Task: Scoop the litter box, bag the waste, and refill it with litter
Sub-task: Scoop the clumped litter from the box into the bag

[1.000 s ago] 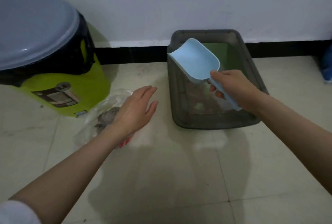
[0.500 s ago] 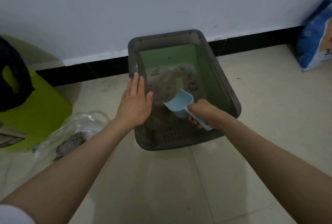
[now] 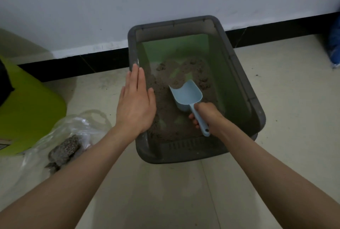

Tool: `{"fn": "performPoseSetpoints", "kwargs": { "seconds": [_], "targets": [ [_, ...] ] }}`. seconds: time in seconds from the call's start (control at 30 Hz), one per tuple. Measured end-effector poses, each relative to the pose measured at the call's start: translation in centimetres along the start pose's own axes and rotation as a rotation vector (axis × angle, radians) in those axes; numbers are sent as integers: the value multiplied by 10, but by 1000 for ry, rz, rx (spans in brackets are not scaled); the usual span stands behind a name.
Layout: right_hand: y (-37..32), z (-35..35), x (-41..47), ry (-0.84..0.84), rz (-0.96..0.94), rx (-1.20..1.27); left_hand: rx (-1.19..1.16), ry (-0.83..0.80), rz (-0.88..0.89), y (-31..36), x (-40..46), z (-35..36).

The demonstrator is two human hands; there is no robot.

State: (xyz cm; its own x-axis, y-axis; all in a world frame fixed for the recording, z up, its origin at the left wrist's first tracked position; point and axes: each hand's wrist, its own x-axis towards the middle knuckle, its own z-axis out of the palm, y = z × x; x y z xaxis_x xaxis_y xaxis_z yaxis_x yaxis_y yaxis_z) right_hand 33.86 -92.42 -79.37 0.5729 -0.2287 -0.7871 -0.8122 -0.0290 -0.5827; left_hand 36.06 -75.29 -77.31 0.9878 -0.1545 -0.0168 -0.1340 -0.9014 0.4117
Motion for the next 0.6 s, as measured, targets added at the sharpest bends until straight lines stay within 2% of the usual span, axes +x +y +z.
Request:
{"fn": "performPoseSetpoints", "kwargs": {
  "seconds": [0.2,0.4,0.47,0.6],
  "targets": [
    [-11,6,16,6,-9,54,3,0,4,1,0,-1],
    [-30,15,31,91,-106,-107,6,-4,-5,2,-1,0],
    [-35,14,31,174,-169,-245,7,-3,-11,2,-1,0],
    [-39,2,16,369,-330,-744,7,-3,-6,2,0,0]
  ]
}}
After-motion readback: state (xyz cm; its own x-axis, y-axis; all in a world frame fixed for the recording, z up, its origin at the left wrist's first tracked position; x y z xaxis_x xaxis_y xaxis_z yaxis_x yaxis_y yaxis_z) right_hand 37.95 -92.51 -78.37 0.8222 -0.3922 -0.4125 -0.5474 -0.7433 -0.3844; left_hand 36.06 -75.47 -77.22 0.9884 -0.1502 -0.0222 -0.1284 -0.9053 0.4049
